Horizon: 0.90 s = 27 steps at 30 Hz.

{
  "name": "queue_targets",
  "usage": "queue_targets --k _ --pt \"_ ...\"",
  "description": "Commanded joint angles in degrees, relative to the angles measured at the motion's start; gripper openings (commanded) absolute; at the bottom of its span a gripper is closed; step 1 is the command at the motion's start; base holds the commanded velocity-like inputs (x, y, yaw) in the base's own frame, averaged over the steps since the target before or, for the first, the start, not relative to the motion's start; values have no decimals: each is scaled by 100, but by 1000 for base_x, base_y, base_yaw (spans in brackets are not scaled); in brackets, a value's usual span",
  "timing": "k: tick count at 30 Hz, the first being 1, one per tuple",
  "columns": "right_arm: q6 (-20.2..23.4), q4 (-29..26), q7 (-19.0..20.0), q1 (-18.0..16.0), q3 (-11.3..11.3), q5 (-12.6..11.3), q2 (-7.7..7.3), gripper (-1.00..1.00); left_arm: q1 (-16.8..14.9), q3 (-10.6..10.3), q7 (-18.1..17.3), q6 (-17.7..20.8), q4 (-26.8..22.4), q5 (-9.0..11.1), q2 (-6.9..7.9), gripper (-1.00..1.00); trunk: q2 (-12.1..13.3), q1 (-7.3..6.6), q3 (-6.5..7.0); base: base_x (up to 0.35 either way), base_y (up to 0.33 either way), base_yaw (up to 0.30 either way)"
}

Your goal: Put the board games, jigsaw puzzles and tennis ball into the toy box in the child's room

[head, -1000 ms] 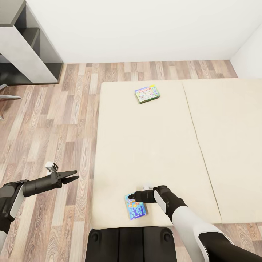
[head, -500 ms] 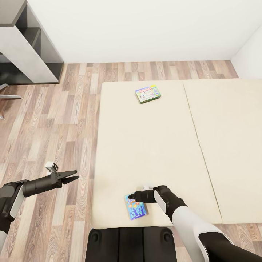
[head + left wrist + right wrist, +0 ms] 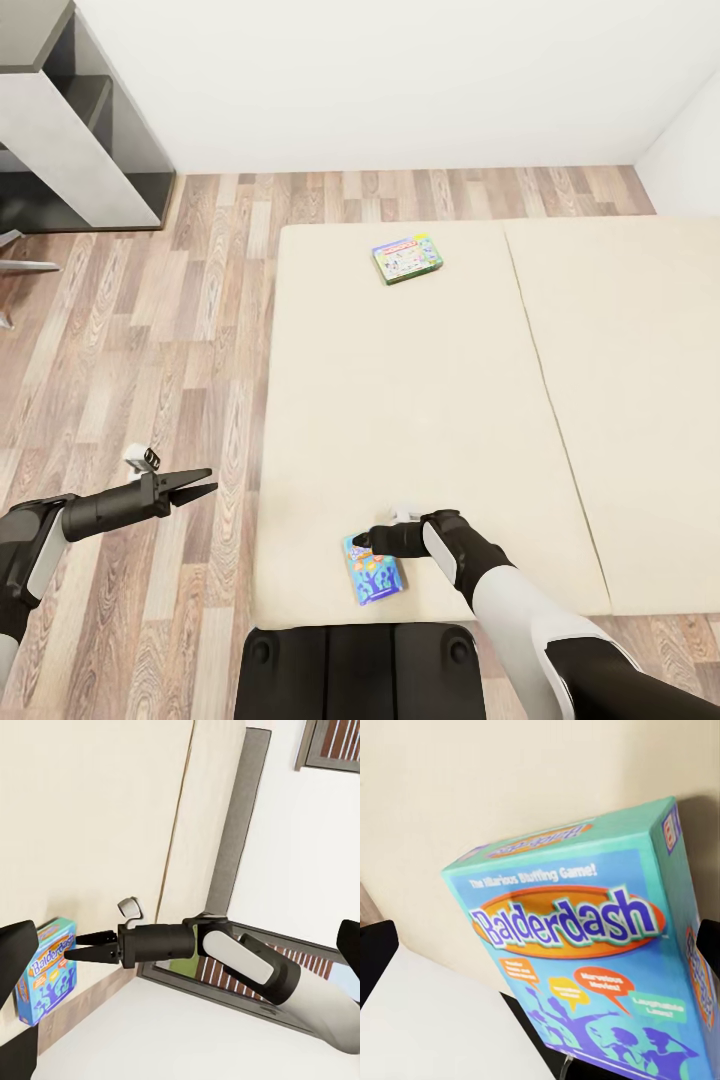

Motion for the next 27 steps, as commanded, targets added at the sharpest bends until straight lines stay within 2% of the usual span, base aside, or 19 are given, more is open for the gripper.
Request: queue_targets --k 1,20,27 --pt "36 -7 -15 -1 11 -47 0 100 -1 -1 -18 60 -1 4 2 100 -9 3 -6 0 0 0" --pt "36 -7 -15 -1 9 -50 0 100 -1 -3 -17 60 -1 4 2 100 -9 3 -6 0 21 19" --pt "35 -7 -15 -1 11 -49 0 100 -1 2 -17 60 -1 4 2 100 -9 3 -6 0 103 1"
